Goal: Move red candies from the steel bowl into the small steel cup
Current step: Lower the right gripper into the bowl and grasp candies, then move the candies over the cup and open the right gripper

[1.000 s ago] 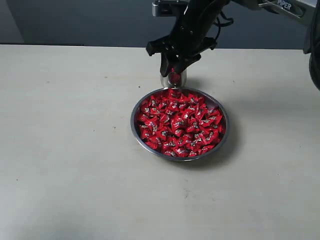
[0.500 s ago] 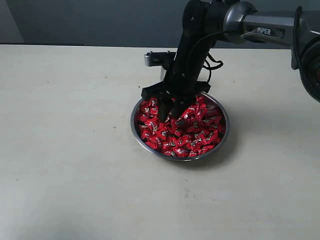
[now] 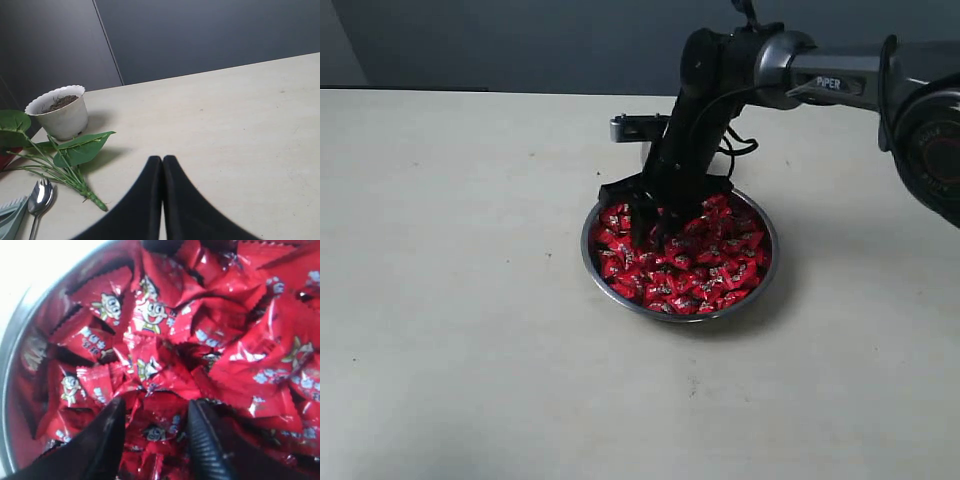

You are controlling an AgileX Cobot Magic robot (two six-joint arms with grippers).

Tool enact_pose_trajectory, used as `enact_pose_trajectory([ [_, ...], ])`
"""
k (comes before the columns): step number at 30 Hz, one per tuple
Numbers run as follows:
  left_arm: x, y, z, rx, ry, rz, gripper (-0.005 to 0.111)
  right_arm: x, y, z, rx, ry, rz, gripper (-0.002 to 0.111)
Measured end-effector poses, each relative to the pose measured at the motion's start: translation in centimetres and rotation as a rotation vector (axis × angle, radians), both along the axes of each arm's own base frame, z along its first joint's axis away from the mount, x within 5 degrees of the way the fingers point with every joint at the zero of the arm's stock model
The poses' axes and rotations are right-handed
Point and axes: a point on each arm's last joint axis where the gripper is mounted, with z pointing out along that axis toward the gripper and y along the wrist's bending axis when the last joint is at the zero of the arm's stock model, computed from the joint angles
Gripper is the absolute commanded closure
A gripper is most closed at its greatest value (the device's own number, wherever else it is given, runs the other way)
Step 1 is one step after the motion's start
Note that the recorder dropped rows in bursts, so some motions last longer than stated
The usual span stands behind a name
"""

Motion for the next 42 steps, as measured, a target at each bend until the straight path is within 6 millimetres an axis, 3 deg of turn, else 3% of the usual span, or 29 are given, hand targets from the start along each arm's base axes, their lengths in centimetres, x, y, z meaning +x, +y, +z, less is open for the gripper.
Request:
enact_pose_trajectory([
  [2, 0.0, 0.0, 0.0, 0.000, 0.000, 0.000, 0.106, 0.0, 0.0, -0.1, -0.002, 0.003, -0.005, 0.078],
  [5, 0.0, 0.0, 0.0, 0.000, 0.000, 0.000, 0.106, 0.1, 0.0, -0.1, -0.001, -0.004, -0.010, 0.104],
  [6, 0.0, 0.0, 0.0, 0.000, 0.000, 0.000, 0.106, 0.1, 0.0, -0.1, -0.003, -0.005, -0.009, 0.108],
  [11, 0.0, 0.0, 0.0, 0.000, 0.000, 0.000, 0.106, 0.2, -0.3, 0.7, -0.019, -0.041, 0.005, 0.108],
  [18, 0.0, 0.0, 0.0, 0.000, 0.000, 0.000, 0.106, 0.0, -0.7, 5.5, 0.013, -0.145, 0.014, 0.109],
  [26, 0.0, 0.0, 0.0, 0.000, 0.000, 0.000, 0.106, 0.2, -1.0, 9.1, 0.075, -0.268, -0.002, 0.109],
  [31, 0.0, 0.0, 0.0, 0.000, 0.000, 0.000, 0.106, 1.0, -1.1, 9.6, 0.108, -0.331, -0.033, 0.109],
  [38, 0.0, 0.0, 0.0, 0.000, 0.000, 0.000, 0.106, 5.2, -3.0, 9.6, 0.165, -0.422, -0.189, 0.109],
  [42, 0.0, 0.0, 0.0, 0.000, 0.000, 0.000, 0.106, 7.6, -3.7, 8.6, 0.216, -0.431, -0.269, 0.109],
])
